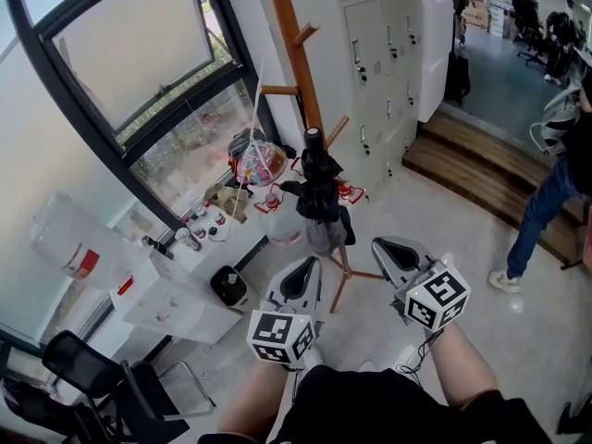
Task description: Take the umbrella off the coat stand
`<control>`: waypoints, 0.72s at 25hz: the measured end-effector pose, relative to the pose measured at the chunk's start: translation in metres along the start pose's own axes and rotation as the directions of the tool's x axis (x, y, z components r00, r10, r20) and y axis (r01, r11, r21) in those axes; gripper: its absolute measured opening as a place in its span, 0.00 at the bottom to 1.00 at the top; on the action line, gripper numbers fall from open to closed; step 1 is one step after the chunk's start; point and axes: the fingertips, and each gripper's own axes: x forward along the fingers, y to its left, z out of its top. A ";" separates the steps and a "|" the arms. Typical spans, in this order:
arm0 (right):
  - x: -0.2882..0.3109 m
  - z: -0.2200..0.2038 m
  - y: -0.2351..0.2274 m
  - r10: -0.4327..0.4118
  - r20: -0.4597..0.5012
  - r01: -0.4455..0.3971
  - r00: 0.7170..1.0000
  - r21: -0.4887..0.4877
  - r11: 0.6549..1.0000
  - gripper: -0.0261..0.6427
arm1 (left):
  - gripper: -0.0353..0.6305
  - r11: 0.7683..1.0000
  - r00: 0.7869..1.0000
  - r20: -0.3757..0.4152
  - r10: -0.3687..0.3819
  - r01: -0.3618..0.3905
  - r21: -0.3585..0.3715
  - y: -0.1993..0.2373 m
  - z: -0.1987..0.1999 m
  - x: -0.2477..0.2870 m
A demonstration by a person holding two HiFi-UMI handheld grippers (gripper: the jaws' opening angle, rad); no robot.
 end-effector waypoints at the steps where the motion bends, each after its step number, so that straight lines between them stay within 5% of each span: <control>1: 0.003 0.000 -0.001 -0.001 -0.001 0.001 1.000 0.001 1.000 0.12 | 0.09 1.000 1.000 0.001 0.000 0.000 0.000 0.003 0.001 0.002; 8: 0.027 0.003 -0.013 -0.029 0.011 0.029 1.000 -0.004 1.000 0.12 | 0.09 0.999 0.999 0.011 -0.034 0.033 0.022 0.025 0.004 0.027; 12: 0.041 0.006 -0.023 -0.064 0.015 0.064 0.998 -0.003 0.998 0.12 | 0.43 0.997 0.998 0.016 -0.060 0.060 0.055 0.042 0.008 0.049; 18: 0.061 0.012 -0.041 -0.122 0.013 0.122 0.992 -0.002 0.993 0.12 | 0.50 0.993 0.997 0.003 -0.082 0.081 0.085 0.068 0.014 0.082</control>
